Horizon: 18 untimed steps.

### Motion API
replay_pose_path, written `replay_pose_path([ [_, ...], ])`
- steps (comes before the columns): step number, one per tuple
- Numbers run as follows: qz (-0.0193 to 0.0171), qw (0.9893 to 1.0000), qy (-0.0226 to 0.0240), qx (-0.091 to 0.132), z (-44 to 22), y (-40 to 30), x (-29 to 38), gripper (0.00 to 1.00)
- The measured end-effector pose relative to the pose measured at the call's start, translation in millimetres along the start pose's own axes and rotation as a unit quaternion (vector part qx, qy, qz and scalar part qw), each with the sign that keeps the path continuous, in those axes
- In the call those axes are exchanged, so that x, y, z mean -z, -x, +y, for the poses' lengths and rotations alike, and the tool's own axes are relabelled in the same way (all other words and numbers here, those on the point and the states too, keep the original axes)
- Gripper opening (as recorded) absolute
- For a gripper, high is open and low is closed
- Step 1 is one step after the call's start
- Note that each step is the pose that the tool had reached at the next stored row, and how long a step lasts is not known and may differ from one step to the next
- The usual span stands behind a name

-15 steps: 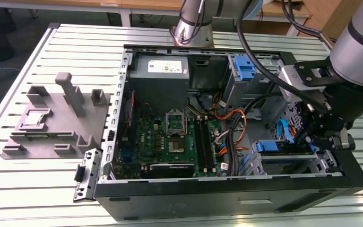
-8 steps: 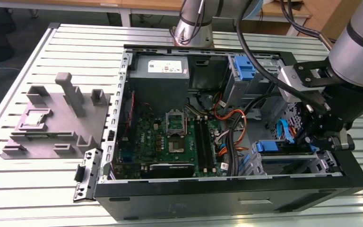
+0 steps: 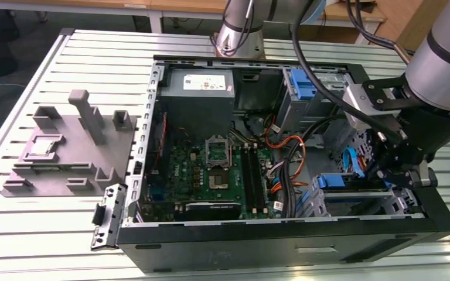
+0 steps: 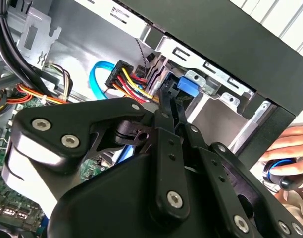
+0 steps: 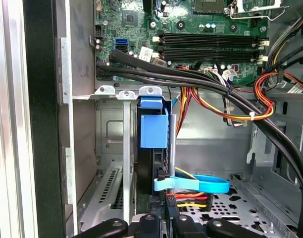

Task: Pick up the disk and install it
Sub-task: 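Insert the second disk wire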

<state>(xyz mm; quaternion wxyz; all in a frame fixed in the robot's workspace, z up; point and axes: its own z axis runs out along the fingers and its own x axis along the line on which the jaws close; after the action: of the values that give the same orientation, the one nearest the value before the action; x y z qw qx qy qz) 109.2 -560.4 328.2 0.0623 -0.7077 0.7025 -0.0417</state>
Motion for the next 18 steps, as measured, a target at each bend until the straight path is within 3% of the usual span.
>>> replay_pose_path([
  [11, -0.0008, 1.0, 0.0, 0.0, 0.4, 0.0, -2.3, 0.17],
  [12, -0.0004, 1.0, 0.0, 0.0, 0.3, 0.0, -1.9, 0.24],
  [18, -0.0001, 1.0, 0.0, 0.0, -0.1, 0.1, 0.7, 0.24],
])
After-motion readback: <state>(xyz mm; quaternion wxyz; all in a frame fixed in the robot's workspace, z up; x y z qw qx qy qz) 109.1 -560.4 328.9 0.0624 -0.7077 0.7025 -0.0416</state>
